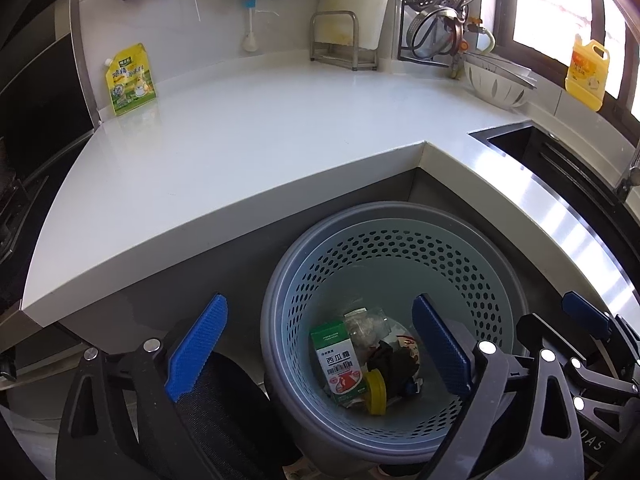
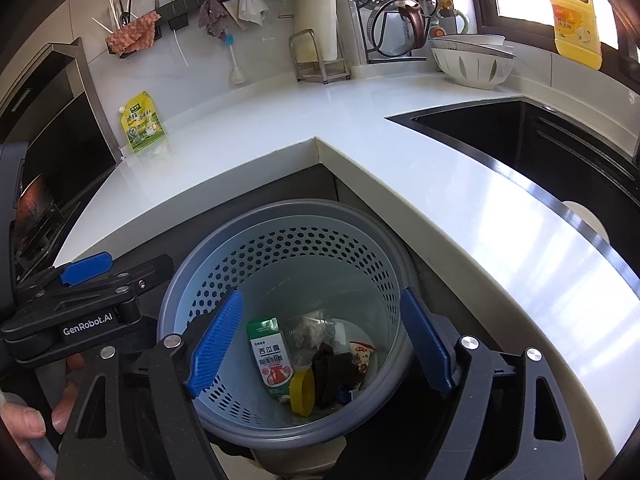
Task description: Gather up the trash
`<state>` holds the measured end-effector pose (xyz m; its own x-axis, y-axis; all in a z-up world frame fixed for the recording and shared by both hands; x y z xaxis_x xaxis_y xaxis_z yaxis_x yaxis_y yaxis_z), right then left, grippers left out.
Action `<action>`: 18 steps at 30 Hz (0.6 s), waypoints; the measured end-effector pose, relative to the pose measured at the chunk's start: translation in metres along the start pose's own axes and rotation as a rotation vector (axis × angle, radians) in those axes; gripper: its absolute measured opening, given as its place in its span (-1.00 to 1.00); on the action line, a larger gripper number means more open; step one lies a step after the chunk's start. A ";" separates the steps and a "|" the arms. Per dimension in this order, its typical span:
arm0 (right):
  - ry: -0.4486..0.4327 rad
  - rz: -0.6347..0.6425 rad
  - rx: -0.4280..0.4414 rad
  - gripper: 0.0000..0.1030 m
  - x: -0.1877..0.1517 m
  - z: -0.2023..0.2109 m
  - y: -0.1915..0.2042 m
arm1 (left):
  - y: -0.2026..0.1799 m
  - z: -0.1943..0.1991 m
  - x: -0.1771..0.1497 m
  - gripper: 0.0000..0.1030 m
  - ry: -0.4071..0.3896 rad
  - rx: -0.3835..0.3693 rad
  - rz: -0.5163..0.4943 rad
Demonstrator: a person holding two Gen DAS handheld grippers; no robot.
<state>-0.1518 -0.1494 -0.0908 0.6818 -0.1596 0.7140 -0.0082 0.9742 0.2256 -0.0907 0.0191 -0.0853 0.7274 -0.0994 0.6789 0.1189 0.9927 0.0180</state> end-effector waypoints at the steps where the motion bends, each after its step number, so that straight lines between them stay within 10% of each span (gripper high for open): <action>1: -0.002 -0.001 -0.003 0.53 0.000 0.001 0.000 | 0.001 0.001 0.000 0.81 -0.001 0.000 0.002; 18: -0.035 0.018 -0.113 0.62 0.002 0.010 0.010 | 0.005 0.010 -0.002 0.88 -0.005 0.042 0.010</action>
<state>-0.1580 -0.1413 -0.0800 0.6566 -0.1459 0.7400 0.0637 0.9883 0.1383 -0.0980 0.0246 -0.0791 0.7249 -0.0892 0.6830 0.0829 0.9957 0.0420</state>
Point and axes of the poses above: each gripper's, at about its wrist camera, not at the fingertips, and z roughly against the way its jaws point, y to its left, x to its top, the point moved 1 cm from there along -z, roughly the way its jaws point, and after that the axes turned 1 degree about x, right-handed, at the moved point
